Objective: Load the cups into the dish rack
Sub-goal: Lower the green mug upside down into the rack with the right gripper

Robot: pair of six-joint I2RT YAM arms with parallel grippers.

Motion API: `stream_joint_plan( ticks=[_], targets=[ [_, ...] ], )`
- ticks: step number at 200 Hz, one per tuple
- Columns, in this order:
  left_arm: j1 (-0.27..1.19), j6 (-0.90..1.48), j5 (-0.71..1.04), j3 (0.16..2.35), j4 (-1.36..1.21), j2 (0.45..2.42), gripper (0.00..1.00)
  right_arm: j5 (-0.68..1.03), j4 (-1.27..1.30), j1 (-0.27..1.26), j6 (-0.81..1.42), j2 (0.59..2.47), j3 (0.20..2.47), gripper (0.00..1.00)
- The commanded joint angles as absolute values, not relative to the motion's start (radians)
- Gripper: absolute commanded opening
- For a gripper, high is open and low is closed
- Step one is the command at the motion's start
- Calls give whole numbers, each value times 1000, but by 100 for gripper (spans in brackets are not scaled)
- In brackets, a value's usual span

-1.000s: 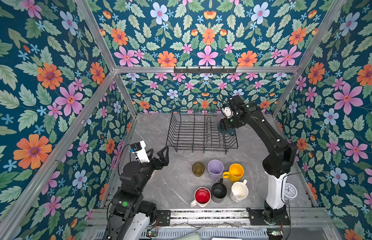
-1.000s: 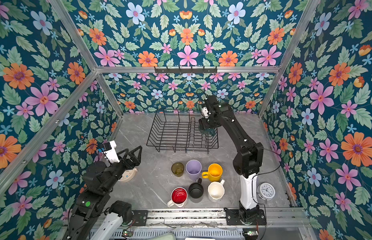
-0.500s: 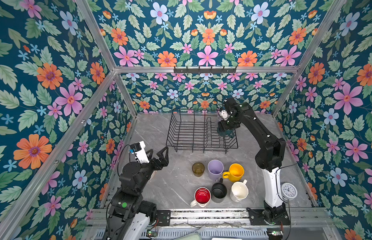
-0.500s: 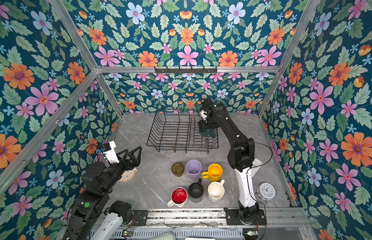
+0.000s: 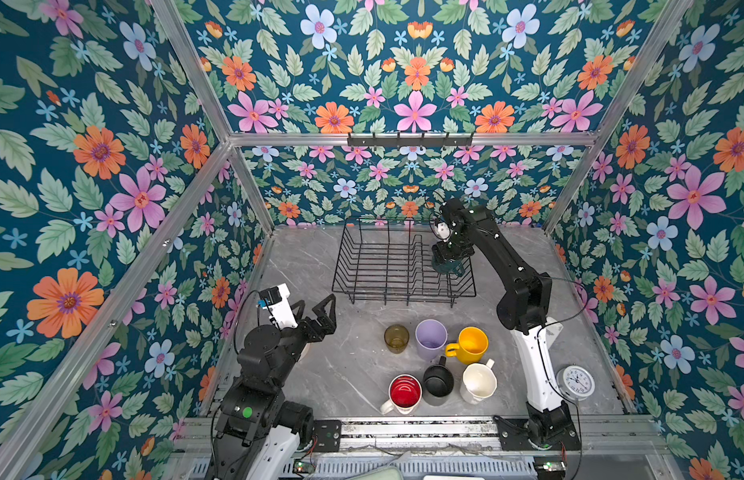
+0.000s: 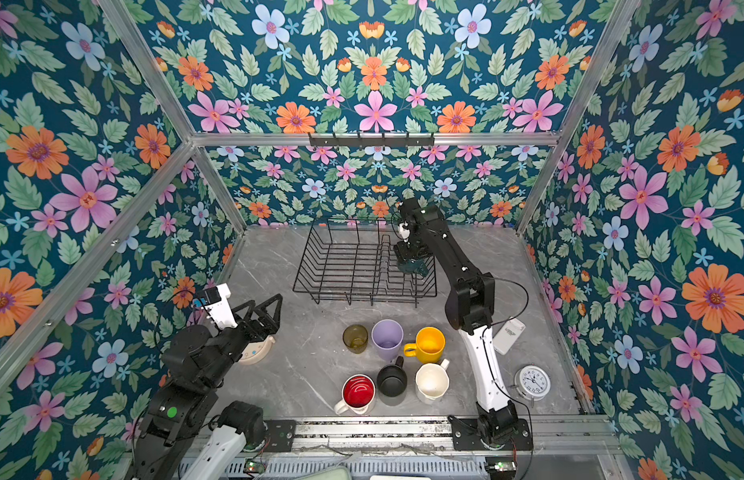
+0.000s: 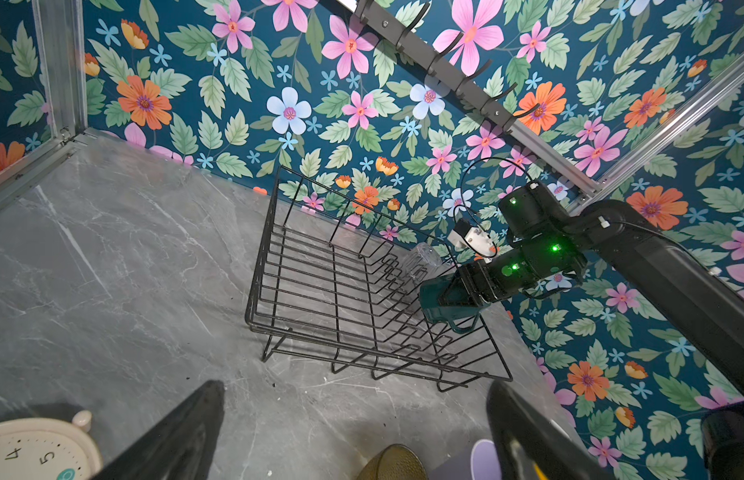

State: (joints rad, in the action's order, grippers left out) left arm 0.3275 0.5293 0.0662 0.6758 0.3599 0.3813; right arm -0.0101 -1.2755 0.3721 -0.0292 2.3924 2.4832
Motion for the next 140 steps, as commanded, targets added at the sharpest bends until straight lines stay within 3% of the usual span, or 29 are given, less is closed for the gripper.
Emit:
stream_joint_plan(
  ticks=[1, 34, 54, 79, 140],
  targets=[
    [325, 528, 60, 673, 347, 383, 100, -18, -1276, 371, -34, 2398, 2493, 0],
    [326, 525, 60, 670, 348, 388, 100, -17, -1278, 372, -29, 2415, 2493, 3],
    [326, 526, 60, 669, 348, 385, 100, -14, -1281, 372, -26, 2426, 2495, 19],
    [326, 525, 57, 670, 353, 382, 100, -16, -1278, 373, -26, 2441, 2501, 29],
    [327, 523, 54, 668, 360, 377, 100, -14, -1274, 372, -29, 2464, 2496, 65]
  ],
)
